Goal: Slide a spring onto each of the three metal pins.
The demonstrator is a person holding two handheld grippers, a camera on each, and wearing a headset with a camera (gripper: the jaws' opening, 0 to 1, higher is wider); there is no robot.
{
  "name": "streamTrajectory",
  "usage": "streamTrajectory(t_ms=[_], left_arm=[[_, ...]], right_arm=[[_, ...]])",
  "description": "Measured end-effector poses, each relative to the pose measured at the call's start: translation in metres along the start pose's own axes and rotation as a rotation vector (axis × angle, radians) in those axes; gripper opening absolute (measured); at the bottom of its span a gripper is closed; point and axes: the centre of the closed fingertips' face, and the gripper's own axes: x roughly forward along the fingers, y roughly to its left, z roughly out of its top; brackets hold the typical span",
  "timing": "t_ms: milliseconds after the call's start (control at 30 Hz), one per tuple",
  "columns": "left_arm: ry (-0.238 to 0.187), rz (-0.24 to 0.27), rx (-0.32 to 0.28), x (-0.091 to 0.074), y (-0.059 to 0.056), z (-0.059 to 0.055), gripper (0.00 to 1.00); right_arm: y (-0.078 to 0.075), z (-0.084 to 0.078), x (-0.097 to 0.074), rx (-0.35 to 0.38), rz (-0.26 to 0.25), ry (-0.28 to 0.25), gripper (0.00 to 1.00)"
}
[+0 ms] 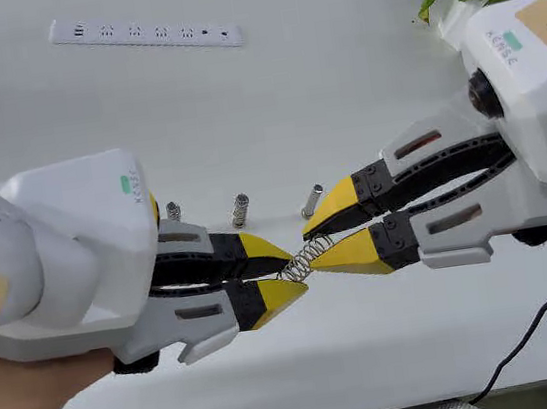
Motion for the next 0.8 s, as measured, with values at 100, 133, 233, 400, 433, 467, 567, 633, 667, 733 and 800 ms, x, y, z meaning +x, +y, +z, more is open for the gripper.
streamTrajectory(t_ms=[100,133,233,400,433,467,567,633,667,733,800], left_arm=[[-0.009,0.002,-0.004,-0.001,0.000,0.001,0.06],[-0.012,0.003,-0.005,-0.001,0.000,0.002,0.06],[-0.023,0.005,-0.005,-0.002,0.000,0.004,0.06],[-0.025,0.007,-0.003,-0.002,0.001,0.005,0.06],[-0.025,0.008,-0.004,-0.002,0.001,0.005,0.06],[-0.026,0.008,-0.002,-0.002,0.001,0.005,0.06],[-0.025,0.011,-0.002,-0.002,0.002,0.006,0.06],[-0.030,0.013,-0.002,-0.001,0.002,0.007,0.06],[-0.034,0.015,-0.002,-0.001,0.003,0.008,0.06],[-0.038,0.017,0.001,-0.001,0.004,0.010,0.06],[-0.043,0.018,-0.002,-0.001,0.004,0.011,0.06]], right_arm=[[0.000,0.000,-0.001,0.008,0.007,0.015,0.08],[0.000,-0.001,-0.001,0.008,0.007,0.023,0.09],[0.001,-0.003,-0.002,0.001,0.024,0.046,0.10],[-0.002,-0.005,-0.004,-0.019,0.035,0.078,0.10],[-0.003,-0.004,-0.004,-0.023,0.042,0.088,0.10],[-0.004,-0.004,-0.004,-0.030,0.045,0.095,0.10],[-0.003,-0.004,-0.003,-0.048,0.069,0.127,0.10],[-0.004,-0.006,-0.002,-0.062,0.085,0.148,0.11],[-0.005,-0.006,-0.001,-0.069,0.093,0.158,0.11],[-0.006,-0.005,0.000,-0.082,0.100,0.166,0.11],[-0.004,-0.005,0.001,-0.084,0.110,0.180,0.11]])
